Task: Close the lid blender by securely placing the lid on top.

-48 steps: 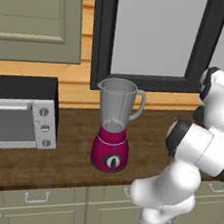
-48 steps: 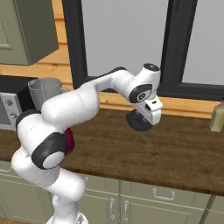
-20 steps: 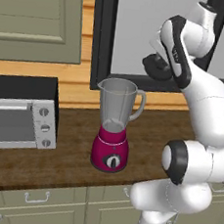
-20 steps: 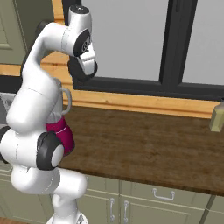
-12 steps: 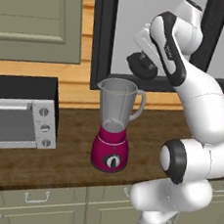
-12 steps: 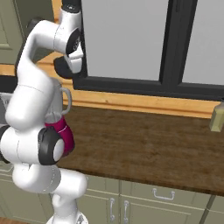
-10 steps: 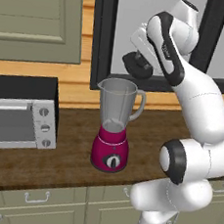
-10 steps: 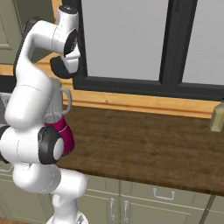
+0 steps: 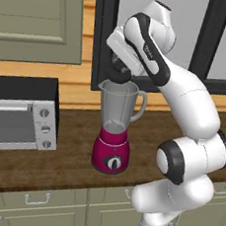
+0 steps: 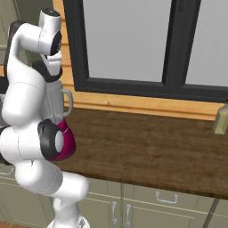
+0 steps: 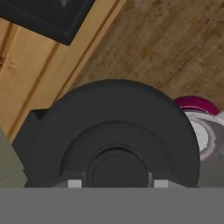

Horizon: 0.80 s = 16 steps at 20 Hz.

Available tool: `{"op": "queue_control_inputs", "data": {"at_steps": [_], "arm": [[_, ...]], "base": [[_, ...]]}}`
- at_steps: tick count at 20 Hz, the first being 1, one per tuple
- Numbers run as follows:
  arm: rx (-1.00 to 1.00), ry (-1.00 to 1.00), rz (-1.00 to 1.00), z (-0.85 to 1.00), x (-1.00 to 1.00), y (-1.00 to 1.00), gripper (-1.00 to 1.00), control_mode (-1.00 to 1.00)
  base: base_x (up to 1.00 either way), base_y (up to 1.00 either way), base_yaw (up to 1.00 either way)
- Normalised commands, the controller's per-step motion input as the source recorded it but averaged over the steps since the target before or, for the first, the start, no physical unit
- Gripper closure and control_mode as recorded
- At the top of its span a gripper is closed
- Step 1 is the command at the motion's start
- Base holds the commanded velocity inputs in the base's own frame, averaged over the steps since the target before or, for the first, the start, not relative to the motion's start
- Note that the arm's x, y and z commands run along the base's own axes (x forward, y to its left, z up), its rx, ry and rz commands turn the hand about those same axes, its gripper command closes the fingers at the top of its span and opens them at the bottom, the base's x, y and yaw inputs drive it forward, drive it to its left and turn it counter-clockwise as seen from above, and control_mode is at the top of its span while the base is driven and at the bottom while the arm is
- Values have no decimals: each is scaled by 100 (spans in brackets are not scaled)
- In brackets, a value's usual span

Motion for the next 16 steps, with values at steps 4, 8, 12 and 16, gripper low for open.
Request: {"op": "queue_control_inputs", "data": {"at_steps": [4, 8, 12, 16], "arm": [[-8, 25, 0, -1, 0, 42, 100, -100], [-7, 27, 6, -16, 1, 5, 100, -100], [-11, 9, 2, -5, 0, 2, 100, -100], [-22, -1, 0, -14, 0, -5, 100, -100]], "base": [[0, 0, 0], [0, 0, 0], [0, 0, 0], [0, 0, 0]]}}
